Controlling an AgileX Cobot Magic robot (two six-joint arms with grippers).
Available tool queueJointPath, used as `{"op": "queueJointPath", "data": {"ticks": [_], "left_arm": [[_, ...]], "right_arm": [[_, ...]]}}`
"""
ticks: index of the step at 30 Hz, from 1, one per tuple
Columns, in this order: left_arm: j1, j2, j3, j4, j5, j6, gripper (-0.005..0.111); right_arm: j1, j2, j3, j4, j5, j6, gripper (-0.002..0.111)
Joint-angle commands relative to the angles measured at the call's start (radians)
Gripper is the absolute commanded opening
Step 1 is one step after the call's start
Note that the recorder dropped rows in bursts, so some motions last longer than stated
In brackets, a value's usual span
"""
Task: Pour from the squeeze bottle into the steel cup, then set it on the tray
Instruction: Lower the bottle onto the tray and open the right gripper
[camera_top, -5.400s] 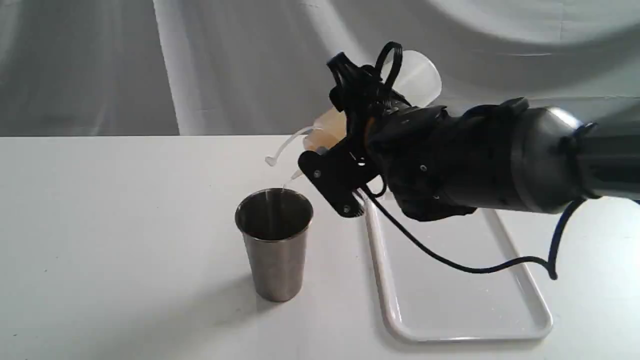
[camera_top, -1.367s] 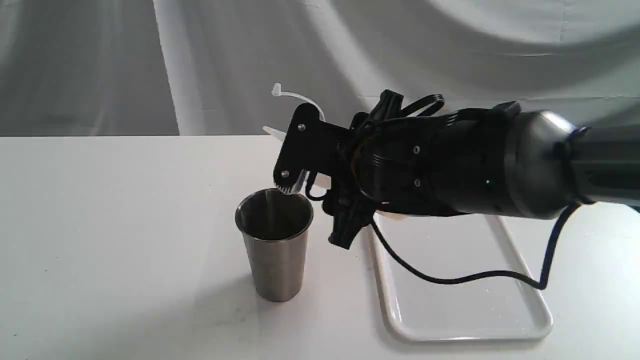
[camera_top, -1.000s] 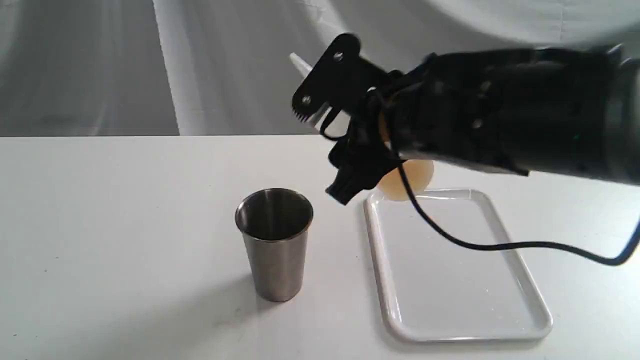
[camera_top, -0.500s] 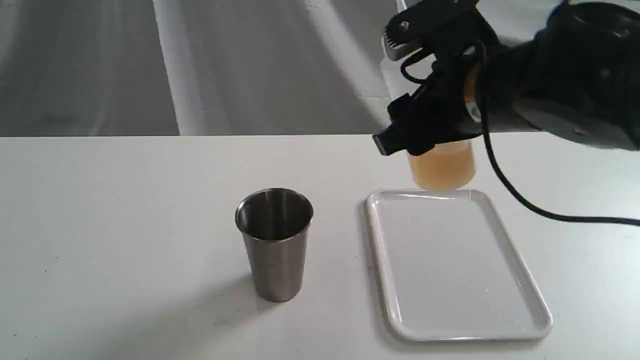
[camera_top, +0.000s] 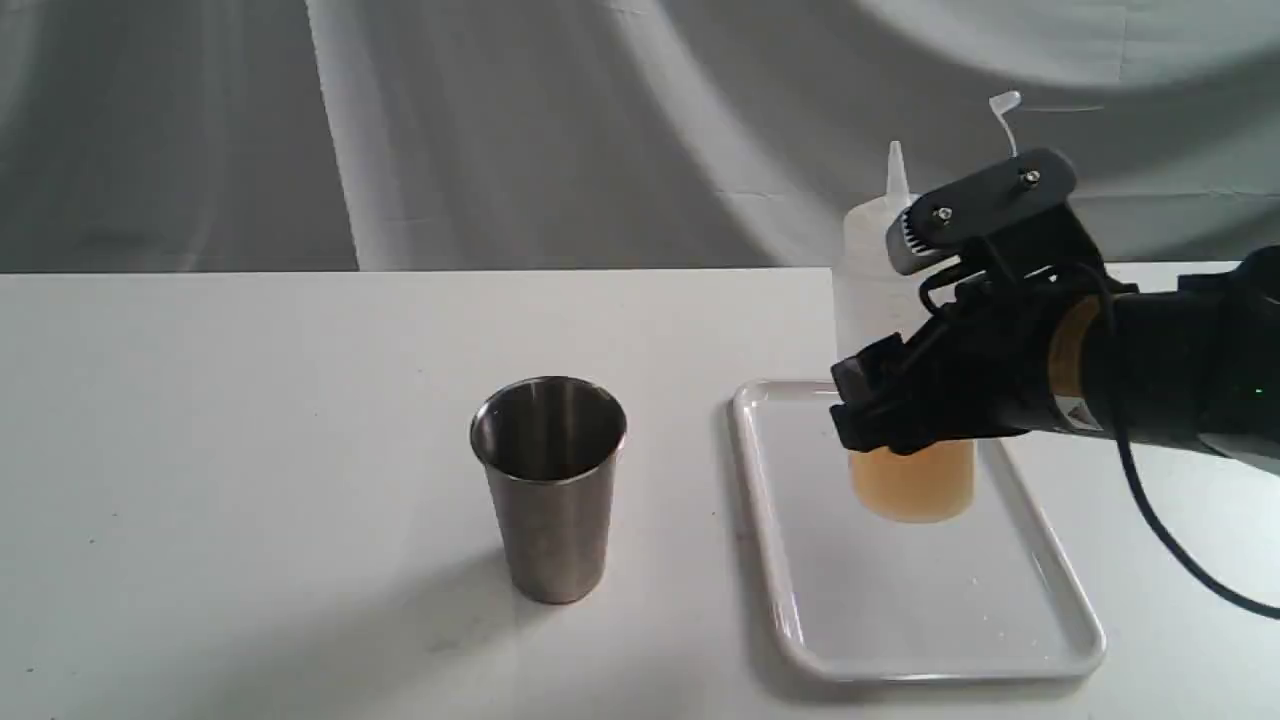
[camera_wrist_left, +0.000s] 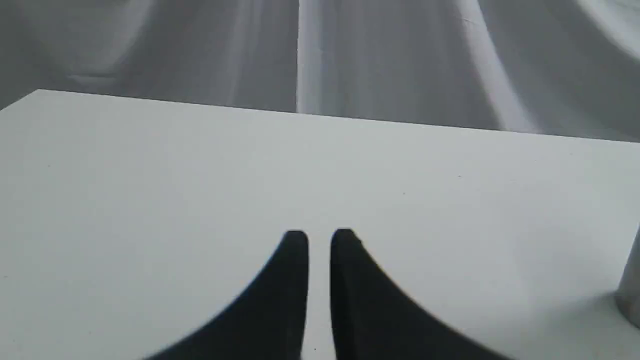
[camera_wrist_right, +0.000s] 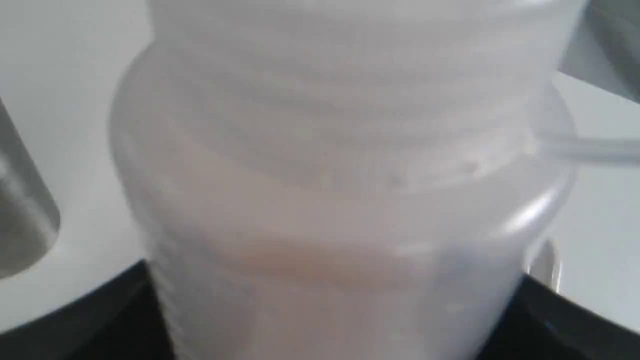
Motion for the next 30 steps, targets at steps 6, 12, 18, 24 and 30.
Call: {"op": "queueJointPath", "data": {"ticks": [6, 12, 18, 24, 30], "left_arm": [[-0.005, 0.002, 0.004, -0.004, 0.001, -0.002, 0.008], [-0.005, 0.002, 0.004, -0.004, 0.001, -0.002, 0.008], [-0.005, 0.002, 0.004, -0.004, 0.001, -0.002, 0.008], [-0.005, 0.002, 0.004, -0.004, 0.001, -0.002, 0.008], [-0.005, 0.002, 0.004, -0.004, 0.001, -0.002, 0.008]], "right_arm": [[-0.111, -0.017, -0.001, 0.053, -0.202, -0.097, 0.000], [-0.134, 0.037, -0.001, 0.258, -0.384, -0.406, 0.000], [-0.134, 0.140, -0.001, 0.341, -0.539, -0.466, 0.000], [-0.134, 0.237, -0.001, 0.302, -0.595, -0.643, 0.000], [-0.134, 0.303, -0.001, 0.357, -0.642, -0.664, 0.000]]}}
